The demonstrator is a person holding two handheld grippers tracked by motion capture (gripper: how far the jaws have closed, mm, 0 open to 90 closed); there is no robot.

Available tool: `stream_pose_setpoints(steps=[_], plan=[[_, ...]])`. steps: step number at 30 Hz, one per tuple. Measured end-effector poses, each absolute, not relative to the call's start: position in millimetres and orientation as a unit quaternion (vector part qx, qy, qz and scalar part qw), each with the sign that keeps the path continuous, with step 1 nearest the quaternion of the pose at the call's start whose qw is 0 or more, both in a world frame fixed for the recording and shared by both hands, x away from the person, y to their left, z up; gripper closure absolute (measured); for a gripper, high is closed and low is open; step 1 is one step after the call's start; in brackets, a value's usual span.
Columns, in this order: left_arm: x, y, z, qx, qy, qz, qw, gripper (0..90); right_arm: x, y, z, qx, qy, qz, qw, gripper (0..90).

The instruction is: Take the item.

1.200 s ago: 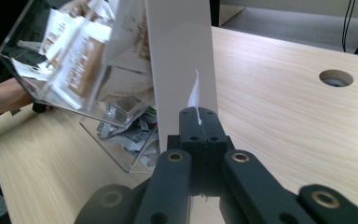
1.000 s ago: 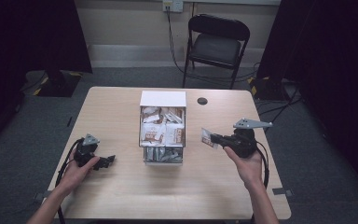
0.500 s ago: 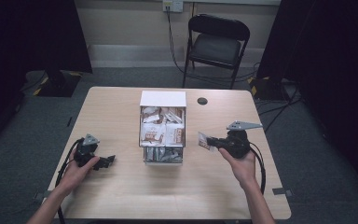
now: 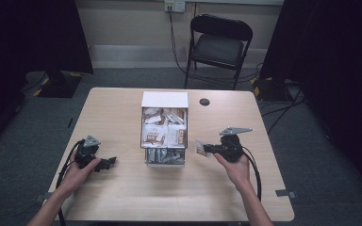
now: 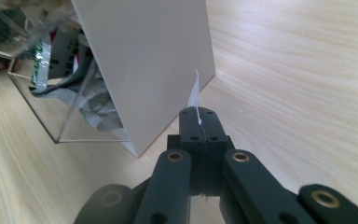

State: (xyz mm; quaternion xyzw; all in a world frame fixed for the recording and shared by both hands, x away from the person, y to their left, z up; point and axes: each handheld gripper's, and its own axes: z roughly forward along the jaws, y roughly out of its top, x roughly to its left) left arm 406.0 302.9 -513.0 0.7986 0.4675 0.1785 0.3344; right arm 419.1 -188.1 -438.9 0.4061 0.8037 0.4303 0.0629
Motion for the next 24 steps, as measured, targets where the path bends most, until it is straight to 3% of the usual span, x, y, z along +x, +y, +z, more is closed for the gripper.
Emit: stream_pose_setpoints(steps=[24], plan=[[406.0,303.0,-513.0,0.799,0.467,0.179,0.334,0.1,430.7,-173.7,-478.3,0.416,0.817,0.397,0.049,90.0]])
